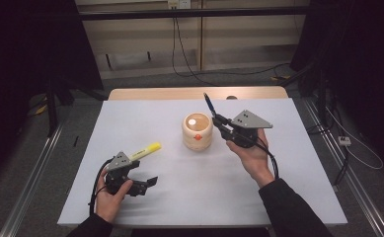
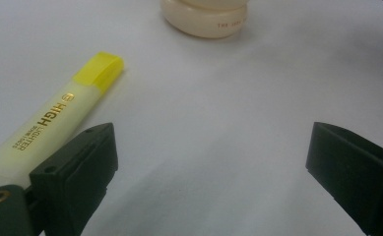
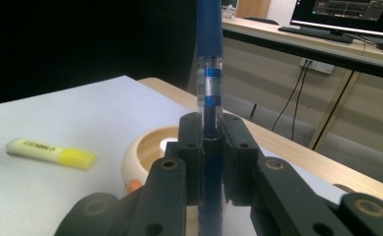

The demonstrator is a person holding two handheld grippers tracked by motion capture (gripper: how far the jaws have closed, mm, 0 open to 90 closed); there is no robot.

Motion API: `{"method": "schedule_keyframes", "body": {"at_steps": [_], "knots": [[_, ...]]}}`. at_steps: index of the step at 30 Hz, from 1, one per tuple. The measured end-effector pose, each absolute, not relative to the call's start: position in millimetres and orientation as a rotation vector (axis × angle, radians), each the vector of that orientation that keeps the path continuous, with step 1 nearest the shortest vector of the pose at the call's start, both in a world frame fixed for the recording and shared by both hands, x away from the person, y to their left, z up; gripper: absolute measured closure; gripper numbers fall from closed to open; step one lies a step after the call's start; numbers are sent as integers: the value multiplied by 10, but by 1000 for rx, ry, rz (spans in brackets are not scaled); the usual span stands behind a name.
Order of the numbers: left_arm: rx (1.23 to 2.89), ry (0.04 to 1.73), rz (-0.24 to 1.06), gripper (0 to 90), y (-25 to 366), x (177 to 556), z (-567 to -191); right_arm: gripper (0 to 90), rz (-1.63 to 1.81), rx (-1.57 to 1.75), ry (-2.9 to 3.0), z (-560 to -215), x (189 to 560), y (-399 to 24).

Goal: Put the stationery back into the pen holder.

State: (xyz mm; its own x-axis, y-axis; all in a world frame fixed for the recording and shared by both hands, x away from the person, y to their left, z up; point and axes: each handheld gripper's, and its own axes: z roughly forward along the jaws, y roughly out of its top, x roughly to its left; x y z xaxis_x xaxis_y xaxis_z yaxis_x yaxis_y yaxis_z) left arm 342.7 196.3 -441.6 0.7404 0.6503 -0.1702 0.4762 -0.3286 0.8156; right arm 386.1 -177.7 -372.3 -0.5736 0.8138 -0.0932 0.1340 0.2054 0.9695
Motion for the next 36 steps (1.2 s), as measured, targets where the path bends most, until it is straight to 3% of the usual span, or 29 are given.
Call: {"method": "schedule_keyframes", "body": {"at_steps": [25,36], "knots": [[1989,864,228,55,1964,3427,-4421,808,1488,906,1822,-3590,4227,-1548],[2001,868,221,55,1963,3429,-4430,807,1510,960,1819,-3718,4412,-1440]]}}
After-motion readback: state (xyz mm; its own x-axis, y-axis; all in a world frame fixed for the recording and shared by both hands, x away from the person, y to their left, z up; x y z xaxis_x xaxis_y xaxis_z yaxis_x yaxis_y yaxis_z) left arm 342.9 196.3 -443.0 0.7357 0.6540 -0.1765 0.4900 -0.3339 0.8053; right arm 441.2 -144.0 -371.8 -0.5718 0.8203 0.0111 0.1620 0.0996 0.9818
